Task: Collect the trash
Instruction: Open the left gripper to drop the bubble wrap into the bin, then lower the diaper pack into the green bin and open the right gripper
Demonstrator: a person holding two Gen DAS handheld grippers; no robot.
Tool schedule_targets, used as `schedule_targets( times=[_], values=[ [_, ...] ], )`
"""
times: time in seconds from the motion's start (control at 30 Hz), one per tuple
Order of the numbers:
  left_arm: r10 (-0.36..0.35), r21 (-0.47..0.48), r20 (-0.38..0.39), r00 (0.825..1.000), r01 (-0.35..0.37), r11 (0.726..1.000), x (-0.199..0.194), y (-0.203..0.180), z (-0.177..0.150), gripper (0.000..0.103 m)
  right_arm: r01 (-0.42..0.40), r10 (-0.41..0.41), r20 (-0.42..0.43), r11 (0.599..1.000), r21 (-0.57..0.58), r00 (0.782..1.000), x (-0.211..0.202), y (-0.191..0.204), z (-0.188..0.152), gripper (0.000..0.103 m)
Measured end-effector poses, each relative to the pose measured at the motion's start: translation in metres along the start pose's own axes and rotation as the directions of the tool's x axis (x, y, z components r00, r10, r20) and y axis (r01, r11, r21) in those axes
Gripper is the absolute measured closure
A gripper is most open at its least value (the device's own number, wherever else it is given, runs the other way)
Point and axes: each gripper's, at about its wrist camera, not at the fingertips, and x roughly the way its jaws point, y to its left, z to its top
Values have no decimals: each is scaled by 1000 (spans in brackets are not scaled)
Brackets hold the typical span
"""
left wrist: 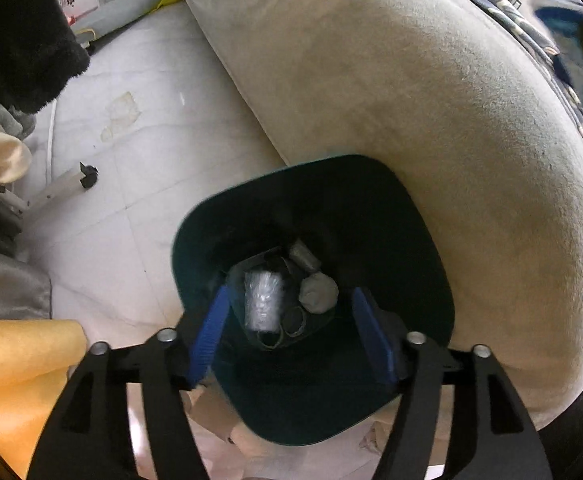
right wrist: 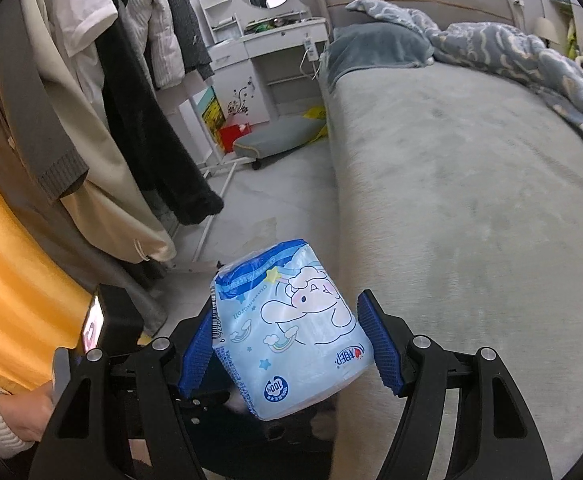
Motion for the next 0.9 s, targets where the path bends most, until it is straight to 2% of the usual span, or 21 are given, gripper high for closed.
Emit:
schedule_targets(
  times=[0.13,0.3,0.43,0.6,0.8,0.9],
  values=[
    [20,-3,34,999,-20,1000,-16,9,0,25,3,-3,-33,1000,-5,999,18,6,-5,34],
    [39,-18,84,996,-38,999,-38,22,1,24,15,-17,-103,1000,-20,995,44,12,-17,34],
    [39,-60,163,986,-30,998,-61,38,6,24,10,-10,-160,1000,-5,987,65,13,-28,34],
    [21,-82,259,966,0,997,-93,46,11,25,30,-45,-217,997,-75,975,82,27,-44,34],
    [-7,-74,381,925,38,997,-125,40,24,24,5,-35,-283,994,-107,959,101,36,-61,33],
    [-4,-53,417,909,28,998,-134,35,27,24,-8,-35,-300,990,-141,953,106,45,-66,32]
  ],
)
